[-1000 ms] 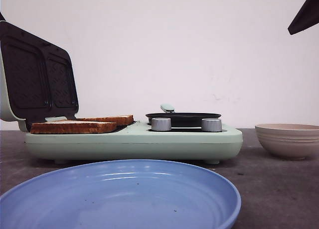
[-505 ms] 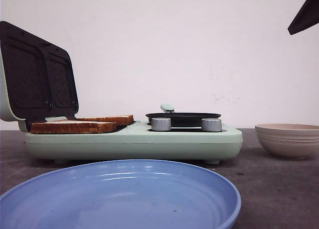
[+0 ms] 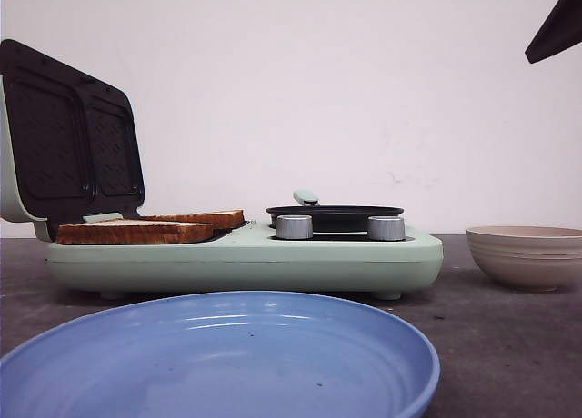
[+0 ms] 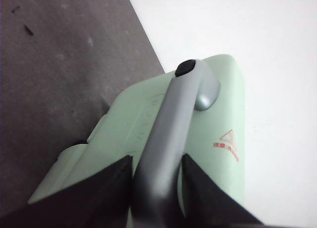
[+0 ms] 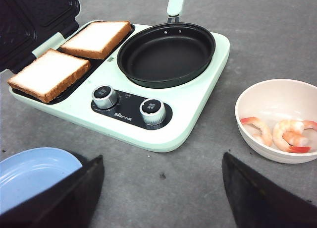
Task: Make breakfast with bread and shrimp
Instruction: 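Grasp the lid handle with the left gripper and swing it down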
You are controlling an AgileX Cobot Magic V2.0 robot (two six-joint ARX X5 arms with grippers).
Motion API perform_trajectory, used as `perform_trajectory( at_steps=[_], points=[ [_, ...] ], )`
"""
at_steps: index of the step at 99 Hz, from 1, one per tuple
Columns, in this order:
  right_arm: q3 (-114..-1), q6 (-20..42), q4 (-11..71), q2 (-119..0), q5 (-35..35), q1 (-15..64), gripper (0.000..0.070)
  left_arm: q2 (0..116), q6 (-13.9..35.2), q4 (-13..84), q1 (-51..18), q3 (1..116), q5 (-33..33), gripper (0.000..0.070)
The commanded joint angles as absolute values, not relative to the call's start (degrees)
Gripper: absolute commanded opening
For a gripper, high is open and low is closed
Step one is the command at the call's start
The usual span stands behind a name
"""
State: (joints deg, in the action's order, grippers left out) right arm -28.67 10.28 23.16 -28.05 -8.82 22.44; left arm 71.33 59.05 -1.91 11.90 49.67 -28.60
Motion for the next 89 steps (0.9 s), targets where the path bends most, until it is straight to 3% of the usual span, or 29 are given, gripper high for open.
perform_trajectory(
  at_steps=[1, 36, 65, 89],
  points=[
    [-29.2, 9.7, 22.7, -28.3, -8.8, 22.6, 0.0451, 72.3, 54.3, -2.7, 10.8, 50.0, -28.9, 0.0004],
    [-29.2, 9.9, 22.8, -28.3, -8.8, 22.6, 0.0451, 72.3, 48.5, -2.6, 2.5, 50.0, -23.5, 0.0004],
    [-29.2, 9.9, 22.8, -28.3, -9.0, 22.6, 0.0451, 73.3, 41.5, -2.2, -8.4, 50.0, -14.5, 0.0004],
    [-29.2, 10.1, 23.3, -28.3, -9.0, 22.6, 0.0451, 78.6, 38.7, -2.2, -16.4, 50.0, -9.2, 0.0004]
  ],
)
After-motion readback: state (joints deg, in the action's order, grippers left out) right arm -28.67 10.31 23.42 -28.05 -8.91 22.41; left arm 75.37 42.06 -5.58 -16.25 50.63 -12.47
